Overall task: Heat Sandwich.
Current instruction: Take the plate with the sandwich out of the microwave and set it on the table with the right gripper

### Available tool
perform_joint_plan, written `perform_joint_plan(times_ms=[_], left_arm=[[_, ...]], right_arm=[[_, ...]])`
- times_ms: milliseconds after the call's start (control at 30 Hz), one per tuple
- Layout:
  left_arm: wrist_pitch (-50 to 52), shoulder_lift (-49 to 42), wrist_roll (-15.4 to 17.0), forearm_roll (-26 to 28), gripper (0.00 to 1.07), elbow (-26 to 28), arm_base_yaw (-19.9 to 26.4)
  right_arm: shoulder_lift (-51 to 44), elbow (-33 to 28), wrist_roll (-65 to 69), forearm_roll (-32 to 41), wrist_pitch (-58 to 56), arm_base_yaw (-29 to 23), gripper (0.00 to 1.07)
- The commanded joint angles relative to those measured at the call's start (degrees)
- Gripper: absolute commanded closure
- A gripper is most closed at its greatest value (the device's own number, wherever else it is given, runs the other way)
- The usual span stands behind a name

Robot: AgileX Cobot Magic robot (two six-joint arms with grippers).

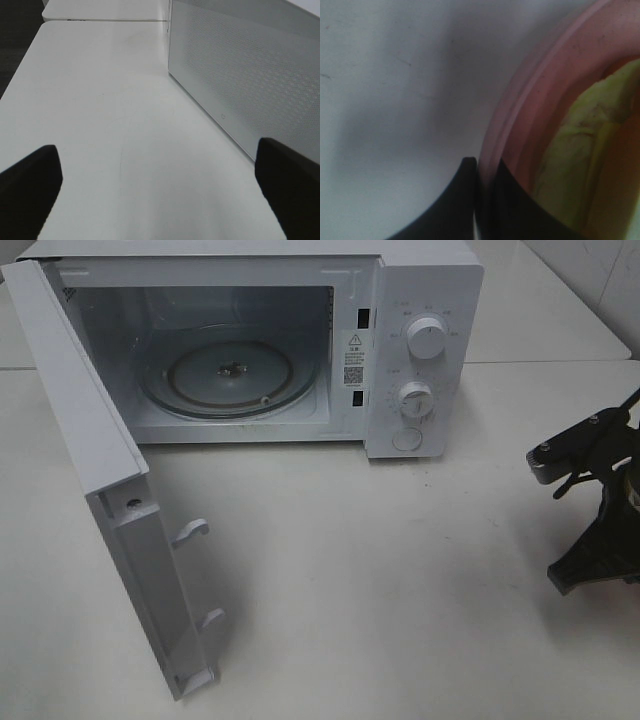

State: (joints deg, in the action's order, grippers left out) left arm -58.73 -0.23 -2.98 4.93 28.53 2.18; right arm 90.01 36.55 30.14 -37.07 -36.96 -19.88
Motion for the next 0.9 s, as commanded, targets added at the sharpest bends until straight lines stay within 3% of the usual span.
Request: perform_joint_plan(times_ms=[33, 467, 900], left_arm=[[-0.2, -1.5, 0.4, 0.0, 0.03, -0.2, -0.3], [-0.2, -1.5, 0.4, 0.0, 0.03, -0.2, -0.3], [-0.2, -1.5, 0.4, 0.0, 0.03, -0.2, -0.3]], right_arm=[[2.5, -0.3, 1.7, -3.3, 1.3, 1.5, 1.06], [8.7, -0.3, 1.7, -4.5, 6.4, 1.9, 1.04], [8.7, -0.3, 1.7, -4.5, 6.5, 1.9, 1.02]])
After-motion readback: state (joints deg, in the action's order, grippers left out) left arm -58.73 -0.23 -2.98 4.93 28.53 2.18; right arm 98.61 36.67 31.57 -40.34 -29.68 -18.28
